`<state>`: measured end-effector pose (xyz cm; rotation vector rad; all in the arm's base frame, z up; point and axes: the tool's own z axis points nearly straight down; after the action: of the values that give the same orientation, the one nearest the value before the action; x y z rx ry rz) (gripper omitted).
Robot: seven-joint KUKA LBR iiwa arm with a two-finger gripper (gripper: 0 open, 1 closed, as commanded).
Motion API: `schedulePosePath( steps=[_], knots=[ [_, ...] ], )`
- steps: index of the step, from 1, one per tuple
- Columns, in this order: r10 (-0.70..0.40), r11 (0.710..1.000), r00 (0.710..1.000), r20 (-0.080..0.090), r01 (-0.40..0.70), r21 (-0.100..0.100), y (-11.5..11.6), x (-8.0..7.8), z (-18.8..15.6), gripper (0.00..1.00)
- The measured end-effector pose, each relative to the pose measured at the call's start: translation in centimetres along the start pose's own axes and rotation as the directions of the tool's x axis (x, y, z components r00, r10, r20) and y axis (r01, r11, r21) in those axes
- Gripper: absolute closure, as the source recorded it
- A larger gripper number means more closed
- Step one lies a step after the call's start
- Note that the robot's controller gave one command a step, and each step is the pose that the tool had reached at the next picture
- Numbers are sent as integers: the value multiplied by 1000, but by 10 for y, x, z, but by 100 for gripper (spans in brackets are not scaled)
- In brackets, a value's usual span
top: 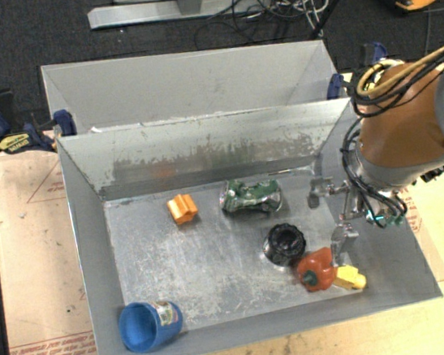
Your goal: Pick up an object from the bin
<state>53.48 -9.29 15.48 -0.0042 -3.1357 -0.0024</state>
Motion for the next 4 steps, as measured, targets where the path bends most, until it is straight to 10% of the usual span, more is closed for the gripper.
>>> schedulePosePath(
  steps=[2,3,4],
  knots=[
    [-46,999,999,20,46,4,44,-33,43,0],
    [43,999,999,11,-43,-3,29,-48,80,100],
    [43,999,999,11,-43,-3,29,-48,80,100]
  ],
)
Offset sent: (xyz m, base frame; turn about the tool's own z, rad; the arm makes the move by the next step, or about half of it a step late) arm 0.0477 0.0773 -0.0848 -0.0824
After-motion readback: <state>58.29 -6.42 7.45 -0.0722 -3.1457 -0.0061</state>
